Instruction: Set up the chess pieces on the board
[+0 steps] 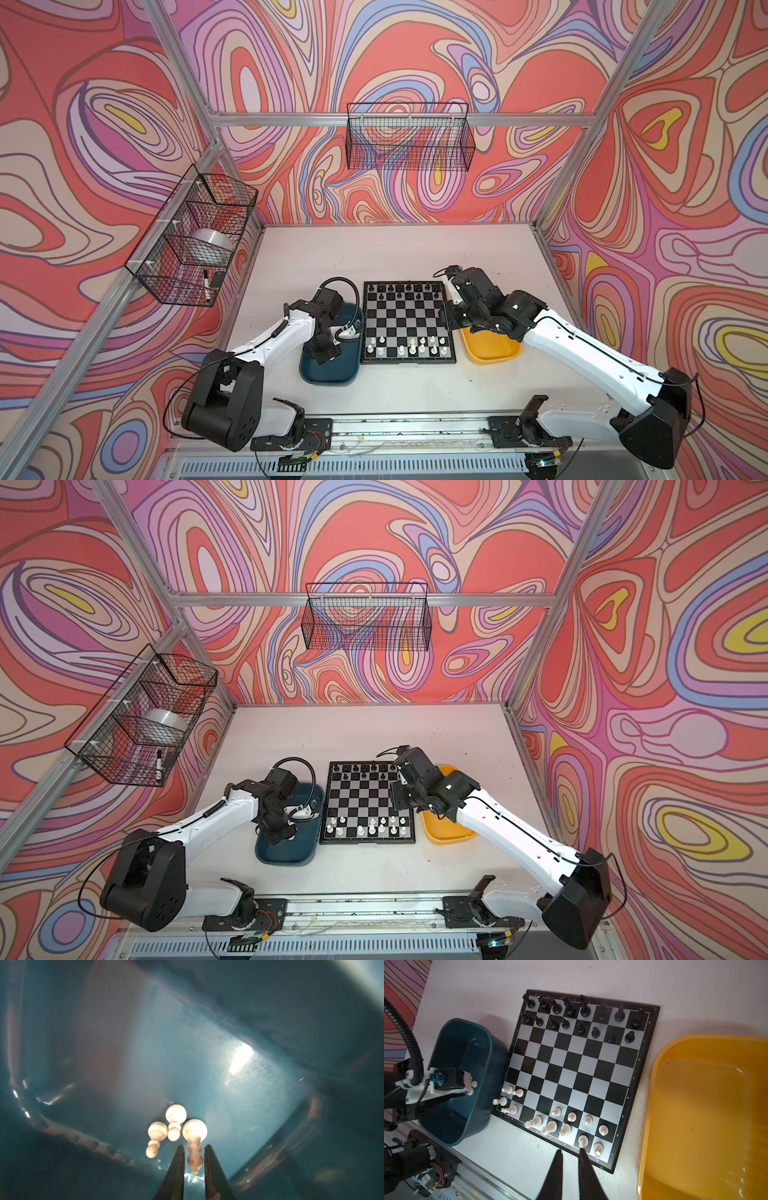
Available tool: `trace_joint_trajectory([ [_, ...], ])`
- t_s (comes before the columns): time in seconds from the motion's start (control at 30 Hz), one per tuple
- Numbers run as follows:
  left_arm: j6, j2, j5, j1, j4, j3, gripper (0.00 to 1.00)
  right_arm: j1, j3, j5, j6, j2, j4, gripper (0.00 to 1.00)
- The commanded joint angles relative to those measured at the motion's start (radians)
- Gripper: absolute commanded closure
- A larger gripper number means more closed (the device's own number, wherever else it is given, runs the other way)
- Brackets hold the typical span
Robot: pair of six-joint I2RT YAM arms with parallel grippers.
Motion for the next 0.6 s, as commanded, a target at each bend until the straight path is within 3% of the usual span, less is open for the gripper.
trace_joint_trajectory([
  [0.0,0.021,-0.016,-0.003,-0.005,-0.019,-0.014,0.82,0.007,-0.012,0.006,0.004,-0.009,0.004,0.85],
  [0.57,0.019,-0.031,-0.013,-0.013,-0.024,-0.018,0.90,0.007,-0.012,0.006,0.000,-0.004,0.010,0.85],
])
